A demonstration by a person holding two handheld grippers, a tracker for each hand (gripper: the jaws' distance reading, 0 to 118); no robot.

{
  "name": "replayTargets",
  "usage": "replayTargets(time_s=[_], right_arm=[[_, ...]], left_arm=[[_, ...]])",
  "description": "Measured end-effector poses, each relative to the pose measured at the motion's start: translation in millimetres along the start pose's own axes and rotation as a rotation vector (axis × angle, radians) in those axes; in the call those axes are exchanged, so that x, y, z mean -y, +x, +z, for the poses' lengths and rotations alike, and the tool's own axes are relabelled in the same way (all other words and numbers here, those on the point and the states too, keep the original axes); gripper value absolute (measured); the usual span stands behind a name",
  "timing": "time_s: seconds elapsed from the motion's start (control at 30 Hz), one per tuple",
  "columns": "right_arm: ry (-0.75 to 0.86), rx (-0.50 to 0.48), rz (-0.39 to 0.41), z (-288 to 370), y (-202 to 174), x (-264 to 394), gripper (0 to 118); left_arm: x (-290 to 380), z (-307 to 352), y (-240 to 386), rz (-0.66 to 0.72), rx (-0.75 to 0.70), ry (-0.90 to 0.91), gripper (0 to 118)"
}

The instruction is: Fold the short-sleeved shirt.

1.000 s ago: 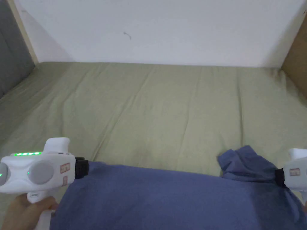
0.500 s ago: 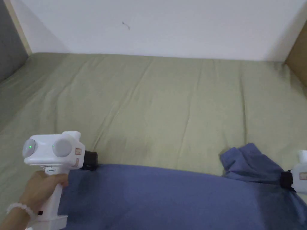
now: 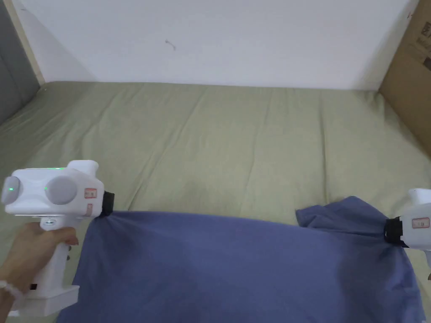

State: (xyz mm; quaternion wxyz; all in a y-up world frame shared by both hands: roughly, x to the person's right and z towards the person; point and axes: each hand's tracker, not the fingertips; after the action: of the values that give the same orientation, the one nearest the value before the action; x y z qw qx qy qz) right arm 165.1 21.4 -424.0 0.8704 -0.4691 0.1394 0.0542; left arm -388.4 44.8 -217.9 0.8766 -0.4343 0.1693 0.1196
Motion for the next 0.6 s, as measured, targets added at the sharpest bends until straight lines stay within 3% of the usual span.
replayTargets(time_s=[0.33,0.6], right_arm=[[0.041,-0.011,0.073,142,4,120,1],[-0.133,-0.026,0.04,156,9,251,1]], left_arm=[[113,120,-20,-0.053,0.02,0.039,2],[227,127,-35,-0.018,0.013,-0.085,2]])
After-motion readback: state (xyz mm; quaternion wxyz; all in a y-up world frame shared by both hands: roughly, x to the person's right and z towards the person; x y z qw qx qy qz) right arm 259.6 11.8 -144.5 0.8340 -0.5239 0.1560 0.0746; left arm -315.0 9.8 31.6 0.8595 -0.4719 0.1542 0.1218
